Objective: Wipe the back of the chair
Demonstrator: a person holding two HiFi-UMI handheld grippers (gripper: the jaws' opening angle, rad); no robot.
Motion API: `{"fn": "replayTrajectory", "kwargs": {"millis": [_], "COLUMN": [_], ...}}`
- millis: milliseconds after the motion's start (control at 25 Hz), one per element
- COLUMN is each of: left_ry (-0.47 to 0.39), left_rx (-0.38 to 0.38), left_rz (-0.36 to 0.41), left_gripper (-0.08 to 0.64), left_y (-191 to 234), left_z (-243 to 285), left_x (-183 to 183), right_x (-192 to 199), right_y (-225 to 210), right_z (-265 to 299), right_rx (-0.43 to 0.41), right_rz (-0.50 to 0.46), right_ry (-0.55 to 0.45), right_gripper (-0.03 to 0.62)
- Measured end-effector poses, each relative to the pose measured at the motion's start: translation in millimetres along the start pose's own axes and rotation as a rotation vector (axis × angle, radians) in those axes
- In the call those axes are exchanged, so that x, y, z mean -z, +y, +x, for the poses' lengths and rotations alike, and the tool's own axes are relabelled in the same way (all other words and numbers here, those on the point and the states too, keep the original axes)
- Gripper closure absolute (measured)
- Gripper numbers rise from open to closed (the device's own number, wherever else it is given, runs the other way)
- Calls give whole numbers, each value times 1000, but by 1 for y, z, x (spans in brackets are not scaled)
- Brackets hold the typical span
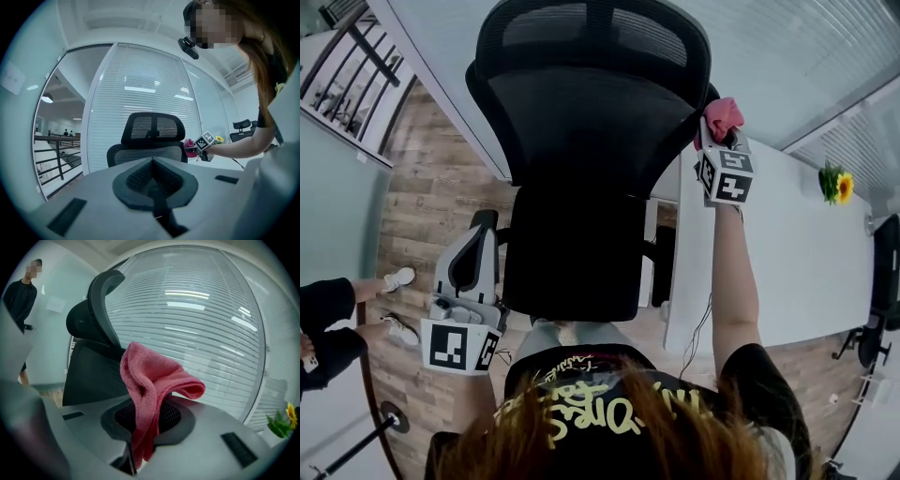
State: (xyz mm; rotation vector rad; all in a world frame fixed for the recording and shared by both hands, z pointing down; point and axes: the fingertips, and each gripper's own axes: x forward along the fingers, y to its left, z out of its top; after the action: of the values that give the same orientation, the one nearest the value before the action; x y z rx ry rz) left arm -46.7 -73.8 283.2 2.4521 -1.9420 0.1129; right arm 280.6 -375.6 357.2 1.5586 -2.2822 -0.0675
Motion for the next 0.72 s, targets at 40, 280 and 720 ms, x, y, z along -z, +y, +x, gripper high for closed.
{"fn": "replayTrajectory", "kwargs": {"millis": [40, 280, 720], "left_ry": [4, 21, 18], "left_rx": [-9, -23, 50], "left_rz": [4, -3, -24], "left_gripper": [568, 568, 568], "left_y": [1, 13, 49], "left_z": [-1, -6, 17], "left_x": [0, 7, 17], "right_x": [1, 2, -6], "right_y": [0, -3, 17], "right_z": [4, 10, 19], "right_rx": [6, 62, 201], "right_rz": [-4, -1, 108], "right_ry": [-1, -7, -15], "right_gripper": [528, 528, 528]}}
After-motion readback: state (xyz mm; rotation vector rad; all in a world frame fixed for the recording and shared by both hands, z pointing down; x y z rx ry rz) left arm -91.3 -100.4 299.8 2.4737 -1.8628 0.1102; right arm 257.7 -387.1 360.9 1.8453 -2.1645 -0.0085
